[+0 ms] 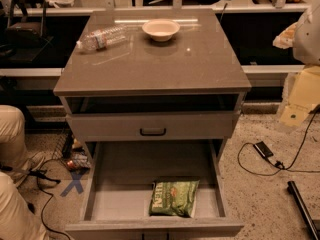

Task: Pick green jalapeno chip bag from middle drawer and place on counter

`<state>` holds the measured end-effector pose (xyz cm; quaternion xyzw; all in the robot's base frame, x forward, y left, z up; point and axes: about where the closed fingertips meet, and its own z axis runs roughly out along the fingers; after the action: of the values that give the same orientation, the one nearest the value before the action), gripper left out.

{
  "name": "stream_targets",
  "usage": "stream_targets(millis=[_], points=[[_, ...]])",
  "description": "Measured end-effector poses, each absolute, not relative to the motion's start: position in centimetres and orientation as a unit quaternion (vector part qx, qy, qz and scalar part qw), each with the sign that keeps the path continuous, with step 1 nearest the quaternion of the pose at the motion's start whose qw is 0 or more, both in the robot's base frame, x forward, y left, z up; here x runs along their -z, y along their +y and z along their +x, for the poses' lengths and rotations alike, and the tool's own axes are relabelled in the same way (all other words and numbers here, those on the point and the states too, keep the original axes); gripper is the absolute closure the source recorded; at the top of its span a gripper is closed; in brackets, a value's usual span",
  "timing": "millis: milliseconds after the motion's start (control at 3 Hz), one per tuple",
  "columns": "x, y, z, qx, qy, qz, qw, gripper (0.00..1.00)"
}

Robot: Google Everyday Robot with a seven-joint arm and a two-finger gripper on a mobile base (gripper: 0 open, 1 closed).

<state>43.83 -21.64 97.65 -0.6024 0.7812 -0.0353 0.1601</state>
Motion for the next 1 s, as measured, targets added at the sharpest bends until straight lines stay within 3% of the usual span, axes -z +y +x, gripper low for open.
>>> stream_targets(millis=[667,1000], points=[[-94.5,-20.6,43.7,0.003,0.783,-0.596,0.178,0.00],[-85.7,-16.6,43.2,-0.087,0.773,-0.592,0.211,0.00]])
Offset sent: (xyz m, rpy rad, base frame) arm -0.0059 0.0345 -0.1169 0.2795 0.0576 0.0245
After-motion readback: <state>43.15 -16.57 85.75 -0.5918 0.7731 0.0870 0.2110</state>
